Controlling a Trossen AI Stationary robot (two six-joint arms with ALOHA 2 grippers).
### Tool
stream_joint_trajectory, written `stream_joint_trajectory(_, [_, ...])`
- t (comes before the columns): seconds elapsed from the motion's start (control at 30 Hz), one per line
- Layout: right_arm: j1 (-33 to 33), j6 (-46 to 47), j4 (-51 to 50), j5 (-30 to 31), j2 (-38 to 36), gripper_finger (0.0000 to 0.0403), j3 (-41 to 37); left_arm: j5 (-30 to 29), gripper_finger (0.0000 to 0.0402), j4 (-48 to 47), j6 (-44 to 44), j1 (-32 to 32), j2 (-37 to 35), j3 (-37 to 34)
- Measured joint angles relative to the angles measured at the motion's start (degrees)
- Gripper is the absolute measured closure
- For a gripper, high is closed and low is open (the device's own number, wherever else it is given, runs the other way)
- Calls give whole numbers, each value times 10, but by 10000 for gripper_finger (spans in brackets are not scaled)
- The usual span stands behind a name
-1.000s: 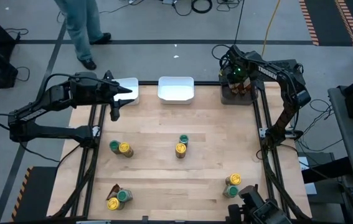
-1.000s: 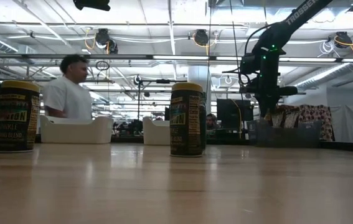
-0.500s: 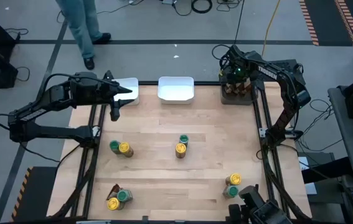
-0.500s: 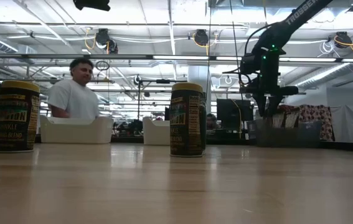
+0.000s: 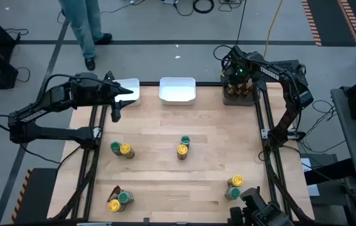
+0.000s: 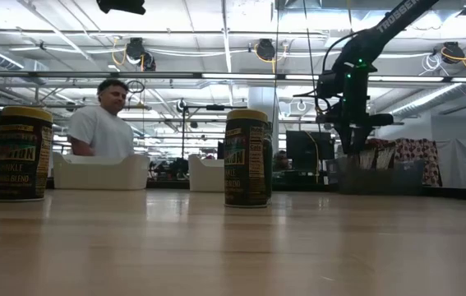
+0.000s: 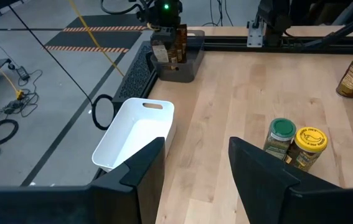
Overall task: Sort spices by type
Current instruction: Put the top orange seasoning bag into the black bin
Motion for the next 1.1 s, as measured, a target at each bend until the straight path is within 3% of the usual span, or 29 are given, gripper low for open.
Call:
stream_joint_trajectory(0.27, [1,-3,-1,-1,0,396,0,0,220,0,0,0,0,0])
stream_joint_trajectory(0.5, [0,5,-20,4,-5,402,0,0,220,0,0,0,0,0])
stream_joint_trajectory(0.87, [-1,31,-46,62,-41,403,0,0,220,0,5,0,0,0])
stream_joint_trajectory(1.1, [-1,33,-47,58,-42,403,0,0,220,0,5,0,0,0])
